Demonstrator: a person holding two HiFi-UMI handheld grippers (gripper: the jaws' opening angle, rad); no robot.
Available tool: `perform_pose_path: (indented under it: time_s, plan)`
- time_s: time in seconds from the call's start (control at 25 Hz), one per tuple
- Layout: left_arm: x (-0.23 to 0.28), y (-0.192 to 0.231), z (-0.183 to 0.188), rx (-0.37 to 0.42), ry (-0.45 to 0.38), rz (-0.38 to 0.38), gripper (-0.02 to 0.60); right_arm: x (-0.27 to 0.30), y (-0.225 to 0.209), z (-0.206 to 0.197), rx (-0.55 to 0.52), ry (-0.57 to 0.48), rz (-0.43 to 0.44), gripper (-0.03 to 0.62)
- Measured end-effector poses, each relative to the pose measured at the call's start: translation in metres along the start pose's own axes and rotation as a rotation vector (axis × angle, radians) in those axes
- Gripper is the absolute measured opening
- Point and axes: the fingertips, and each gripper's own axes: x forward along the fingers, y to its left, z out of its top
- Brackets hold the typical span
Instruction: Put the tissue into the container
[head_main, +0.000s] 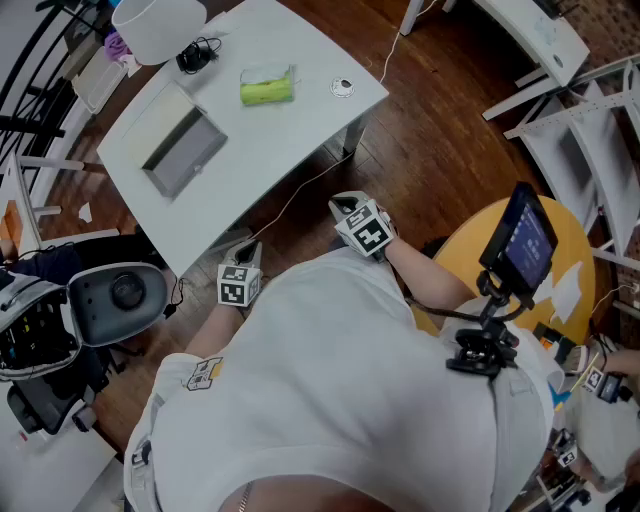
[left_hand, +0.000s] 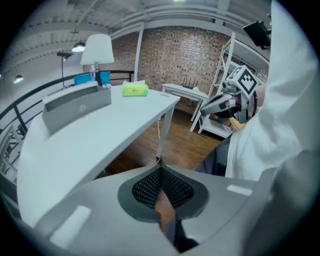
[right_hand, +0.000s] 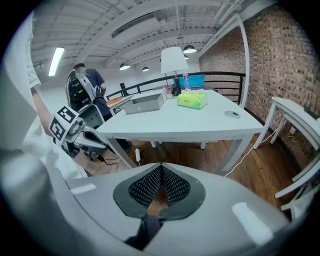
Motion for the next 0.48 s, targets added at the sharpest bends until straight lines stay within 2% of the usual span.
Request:
perform_pose_path:
  time_s: [0.12,0.28,0.48]
  plan:
    - [0.021,-0.014,0.060,0.068,-0.050,0.019,0.000,-0.007,-0.027,0.004,-0.009,-0.013,0.028,0.000]
    - [0.039,-0.024,0.145,0.227,-0.097,0.032,0.000,-0.009,-0.061,0.014,0.009,-0.014,0.034,0.000]
    - [0.057,0.002,0.230,0.380,-0.141,0.060,0.000,0.002,-0.078,0.035,0.024,-0.033,0.031,0.000]
